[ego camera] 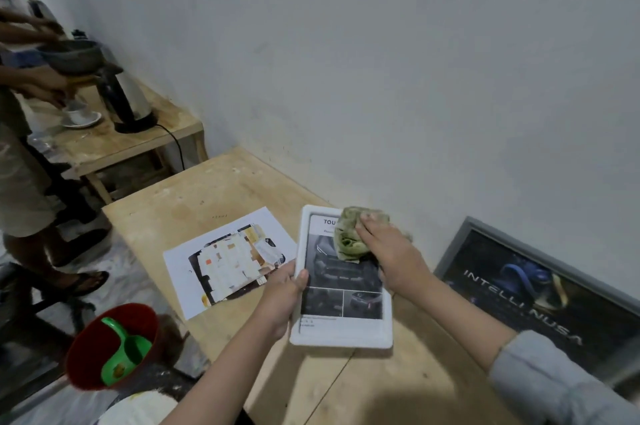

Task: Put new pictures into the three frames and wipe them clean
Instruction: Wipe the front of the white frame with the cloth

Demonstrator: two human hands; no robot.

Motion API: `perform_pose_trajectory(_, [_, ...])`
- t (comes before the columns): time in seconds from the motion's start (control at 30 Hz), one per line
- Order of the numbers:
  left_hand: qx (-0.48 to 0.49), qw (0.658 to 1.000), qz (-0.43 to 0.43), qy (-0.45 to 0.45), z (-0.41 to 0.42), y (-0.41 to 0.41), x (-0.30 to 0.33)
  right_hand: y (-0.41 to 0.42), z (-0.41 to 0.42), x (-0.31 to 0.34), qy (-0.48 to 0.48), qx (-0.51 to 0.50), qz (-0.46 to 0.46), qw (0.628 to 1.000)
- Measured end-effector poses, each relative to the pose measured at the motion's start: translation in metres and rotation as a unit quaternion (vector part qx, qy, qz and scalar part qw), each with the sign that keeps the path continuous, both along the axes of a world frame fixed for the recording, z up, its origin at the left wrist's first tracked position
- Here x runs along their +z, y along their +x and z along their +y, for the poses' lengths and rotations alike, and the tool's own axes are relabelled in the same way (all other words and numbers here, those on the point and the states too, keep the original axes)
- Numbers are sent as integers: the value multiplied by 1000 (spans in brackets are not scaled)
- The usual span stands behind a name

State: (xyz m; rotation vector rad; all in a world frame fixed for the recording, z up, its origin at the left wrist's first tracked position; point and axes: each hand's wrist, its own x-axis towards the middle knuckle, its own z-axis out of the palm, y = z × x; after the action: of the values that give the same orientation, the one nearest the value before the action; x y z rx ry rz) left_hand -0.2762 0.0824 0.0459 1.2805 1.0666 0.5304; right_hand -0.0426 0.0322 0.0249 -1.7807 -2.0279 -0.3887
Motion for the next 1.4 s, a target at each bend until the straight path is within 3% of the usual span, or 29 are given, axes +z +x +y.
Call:
perform_pose_trajectory(0.27, [-11, 998, -53, 41, -74, 15, 18, -13, -131, 6, 30, -66, -26, 997])
perform_pose_trajectory(0.43, [-3, 997, -67, 41, -114, 32, 27, -31, -217, -10, -24, -31, -23, 999])
perform_pose_trajectory(0.53, [-2, 996, -61, 67, -135, 38, 29, -41, -260, -6, -103, -17, 105, 989])
perform_pose_trajectory(0.63, [-22, 994, -49, 91, -157, 38, 31, -39, -282, 30, -210, -41, 270, 939])
perform_pose_trajectory(0.73, [-33, 995, -54, 82, -172, 39, 29, -26, -286, 65, -154, -64, 323, 931])
perform_pose_trajectory(0.8, [-44, 994, -51, 84, -184, 38, 31, -15, -285, 84, -48, -83, 276, 956])
perform_pose_trajectory(0.87, [-64, 993, -47, 92, -194, 37, 34, 2, -279, 89, 39, -96, 162, 981])
perform_pose_trajectory(0.97, [-73, 992, -66, 81, -203, 37, 38, 17, -273, 80, 73, -99, -42, 992])
perform_pose_trajectory(1.03, [-69, 992, -79, 75, -206, 36, 40, 14, -278, 65, 65, -84, -99, 989])
perform_pose_trajectory(1.3, [-49, 991, -86, 91, -211, 36, 44, -21, -331, 7, 36, -21, -81, 996])
perform_pose_trajectory(1.33, [-42, 991, -89, 90, -212, 38, 44, -27, -335, 6, 13, -11, -57, 998])
perform_pose_trajectory(1.4, [-21, 992, -84, 95, -216, 43, 43, -36, -342, 10, -70, -7, 74, 995])
